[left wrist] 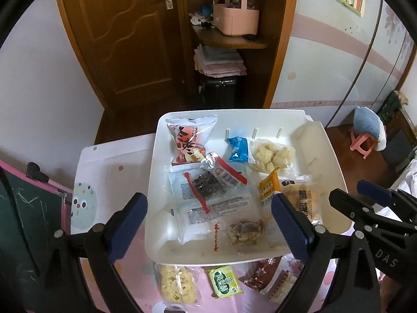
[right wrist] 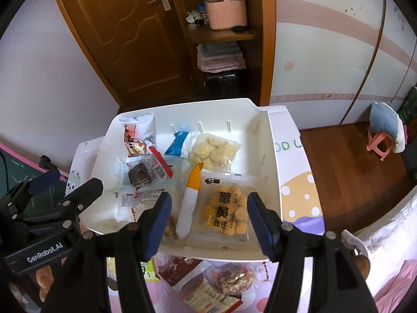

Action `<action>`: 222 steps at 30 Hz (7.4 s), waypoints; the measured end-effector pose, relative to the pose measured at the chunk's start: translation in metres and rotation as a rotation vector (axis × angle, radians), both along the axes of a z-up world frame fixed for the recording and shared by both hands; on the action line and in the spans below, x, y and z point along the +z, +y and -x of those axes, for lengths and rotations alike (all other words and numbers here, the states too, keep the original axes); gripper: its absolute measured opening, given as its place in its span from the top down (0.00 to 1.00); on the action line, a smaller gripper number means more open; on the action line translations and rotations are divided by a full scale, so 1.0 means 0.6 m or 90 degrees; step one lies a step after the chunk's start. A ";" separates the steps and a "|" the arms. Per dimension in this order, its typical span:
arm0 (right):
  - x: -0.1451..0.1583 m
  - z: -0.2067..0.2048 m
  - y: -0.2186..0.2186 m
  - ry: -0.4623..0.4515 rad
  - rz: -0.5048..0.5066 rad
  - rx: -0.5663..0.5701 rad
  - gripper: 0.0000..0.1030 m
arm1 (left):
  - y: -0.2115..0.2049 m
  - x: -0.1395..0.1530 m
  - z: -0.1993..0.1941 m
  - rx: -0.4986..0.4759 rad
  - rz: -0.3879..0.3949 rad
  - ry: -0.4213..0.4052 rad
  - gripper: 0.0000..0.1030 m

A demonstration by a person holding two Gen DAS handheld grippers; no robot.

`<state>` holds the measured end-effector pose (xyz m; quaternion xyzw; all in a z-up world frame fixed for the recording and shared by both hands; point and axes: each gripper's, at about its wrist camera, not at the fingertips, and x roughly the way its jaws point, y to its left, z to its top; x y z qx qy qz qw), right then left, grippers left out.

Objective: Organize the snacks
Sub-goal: 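Withdraw both tools from the tray back toward the snacks, then grasp the clear puffed-cracker bag with the left tool while the right grasps the brown biscuit bag, then lift both bags over the white tray and release them inside, then withdraw both tools and move them toward the green packet and wafer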

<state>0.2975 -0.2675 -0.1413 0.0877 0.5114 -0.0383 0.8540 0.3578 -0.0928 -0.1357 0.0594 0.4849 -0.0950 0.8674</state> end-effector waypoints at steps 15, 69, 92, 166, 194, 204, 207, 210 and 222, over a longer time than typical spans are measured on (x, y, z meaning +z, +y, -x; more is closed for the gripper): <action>0.036 0.063 0.012 -0.032 0.014 0.027 0.41 | -0.002 0.041 0.079 0.003 0.007 -0.037 0.07; -0.201 0.395 0.058 0.115 -0.021 0.204 0.41 | 0.229 -0.167 0.385 0.078 -0.029 0.110 0.07; -0.241 0.358 0.136 0.116 0.101 0.354 0.44 | 0.162 -0.224 0.155 0.072 0.021 0.157 0.07; 0.148 0.022 0.022 -0.144 -0.028 -0.025 0.46 | -0.014 0.117 0.030 0.010 -0.006 -0.053 0.46; 0.129 0.033 0.011 -0.101 -0.032 -0.025 0.40 | -0.016 0.109 0.068 0.026 -0.014 -0.053 0.10; 0.137 0.089 0.021 -0.098 -0.036 -0.011 0.40 | -0.010 0.122 0.133 0.025 -0.013 -0.063 0.10; 0.142 0.108 0.025 -0.101 -0.029 -0.004 0.40 | -0.008 0.129 0.155 0.025 -0.009 -0.067 0.10; 0.147 0.129 0.026 -0.103 -0.029 0.001 0.40 | -0.007 0.136 0.180 0.025 -0.006 -0.073 0.10; 0.156 0.202 0.030 -0.113 -0.016 0.018 0.40 | 0.012 0.144 0.260 0.025 0.003 -0.081 0.10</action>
